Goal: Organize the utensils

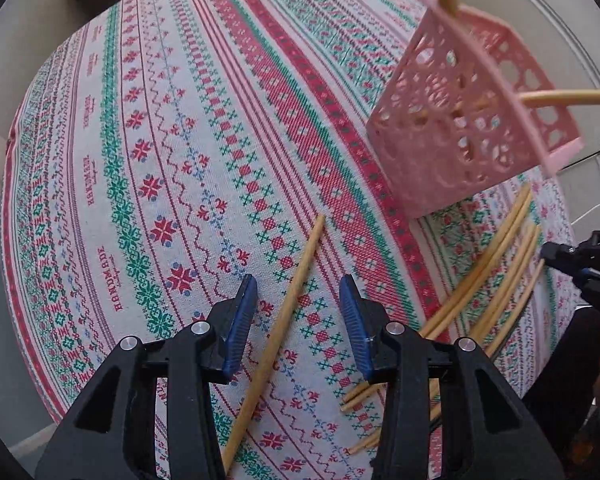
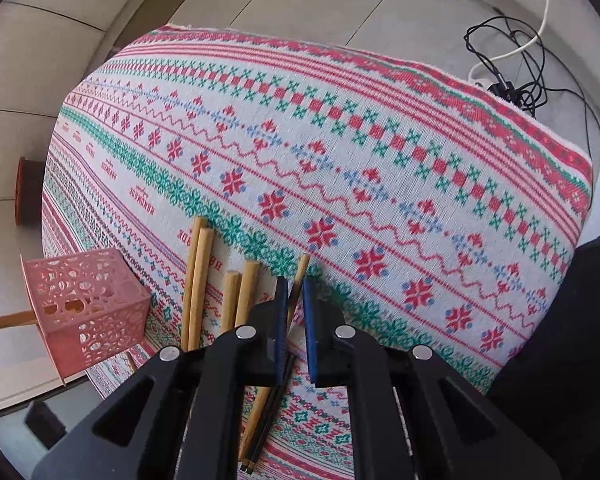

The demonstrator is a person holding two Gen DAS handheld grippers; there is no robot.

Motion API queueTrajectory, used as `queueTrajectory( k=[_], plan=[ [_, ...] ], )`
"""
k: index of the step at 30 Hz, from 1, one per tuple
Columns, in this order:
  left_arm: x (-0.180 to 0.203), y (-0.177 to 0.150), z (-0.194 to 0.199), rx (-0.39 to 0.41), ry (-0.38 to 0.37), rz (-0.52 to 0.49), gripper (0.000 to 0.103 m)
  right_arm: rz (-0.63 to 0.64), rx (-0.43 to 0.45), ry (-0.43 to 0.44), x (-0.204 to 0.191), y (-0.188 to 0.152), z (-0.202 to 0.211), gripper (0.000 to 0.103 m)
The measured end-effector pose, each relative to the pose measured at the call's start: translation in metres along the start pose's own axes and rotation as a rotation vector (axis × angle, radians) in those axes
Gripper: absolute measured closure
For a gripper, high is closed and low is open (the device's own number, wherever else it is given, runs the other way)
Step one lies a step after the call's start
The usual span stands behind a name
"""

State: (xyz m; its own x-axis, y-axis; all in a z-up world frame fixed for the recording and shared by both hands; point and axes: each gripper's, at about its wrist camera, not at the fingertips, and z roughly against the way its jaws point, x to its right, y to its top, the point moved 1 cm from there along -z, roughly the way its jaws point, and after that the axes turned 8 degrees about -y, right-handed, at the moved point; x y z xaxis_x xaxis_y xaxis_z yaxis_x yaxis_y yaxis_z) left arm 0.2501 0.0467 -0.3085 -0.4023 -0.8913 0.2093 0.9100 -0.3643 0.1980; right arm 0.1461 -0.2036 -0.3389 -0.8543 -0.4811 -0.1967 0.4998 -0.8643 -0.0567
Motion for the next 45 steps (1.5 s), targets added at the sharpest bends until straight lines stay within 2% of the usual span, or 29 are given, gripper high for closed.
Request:
queueTrajectory(
  k=[2, 4, 7, 10, 14, 17, 22, 25, 30, 35, 37, 40, 42, 45],
  plan=[
    [0.003, 0.000, -0.001, 0.018, 0.066, -0.017, 0.079, 0.002, -0.001, 0.015, 0.003, 0.004, -0.001, 0.095],
    [0.003, -0.001, -0.001, 0.030, 0.084, -0.016, 0.094, 0.007, -0.002, 0.032, 0.004, 0.005, 0.000, 0.095],
    [0.005, -0.007, 0.002, 0.060, 0.107, -0.031, 0.098, 0.022, -0.001, 0.068, 0.006, 0.005, 0.006, 0.095],
    [0.006, -0.020, 0.020, 0.129, 0.140, -0.048, 0.098, 0.058, 0.023, 0.121, 0.005, -0.002, 0.022, 0.096],
    [0.016, -0.048, 0.079, 0.279, 0.094, -0.031, 0.098, 0.145, 0.076, 0.194, 0.005, -0.013, 0.052, 0.096],
    [0.026, -0.071, 0.116, 0.396, 0.090, 0.000, 0.098, 0.239, 0.137, 0.245, 0.003, -0.028, 0.078, 0.096],
    [0.042, -0.093, 0.158, 0.556, 0.066, 0.059, 0.098, 0.414, 0.228, 0.317, -0.004, -0.064, 0.116, 0.096],
    [0.044, -0.106, 0.173, 0.613, 0.058, 0.081, 0.098, 0.513, 0.280, 0.352, -0.007, -0.087, 0.137, 0.097],
    [0.057, -0.111, 0.191, 0.655, 0.062, 0.051, 0.098, 0.641, 0.358, 0.390, -0.016, -0.119, 0.170, 0.097],
    [0.072, -0.104, 0.213, 0.691, 0.081, 0.027, 0.098, 0.705, 0.398, 0.374, -0.023, -0.130, 0.202, 0.097],
    [0.076, -0.102, 0.220, 0.709, 0.085, 0.020, 0.098, 0.697, 0.385, 0.364, -0.021, -0.127, 0.208, 0.097],
    [0.079, -0.103, 0.225, 0.731, 0.077, 0.025, 0.098, 0.588, 0.284, 0.330, -0.011, -0.103, 0.194, 0.091],
    [0.080, -0.105, 0.228, 0.747, 0.068, 0.029, 0.098, 0.501, 0.191, 0.294, -0.004, -0.078, 0.165, 0.082],
    [0.077, -0.107, 0.230, 0.768, 0.056, 0.038, 0.098, 0.360, 0.066, 0.204, 0.006, -0.042, 0.104, 0.082]
  ],
)
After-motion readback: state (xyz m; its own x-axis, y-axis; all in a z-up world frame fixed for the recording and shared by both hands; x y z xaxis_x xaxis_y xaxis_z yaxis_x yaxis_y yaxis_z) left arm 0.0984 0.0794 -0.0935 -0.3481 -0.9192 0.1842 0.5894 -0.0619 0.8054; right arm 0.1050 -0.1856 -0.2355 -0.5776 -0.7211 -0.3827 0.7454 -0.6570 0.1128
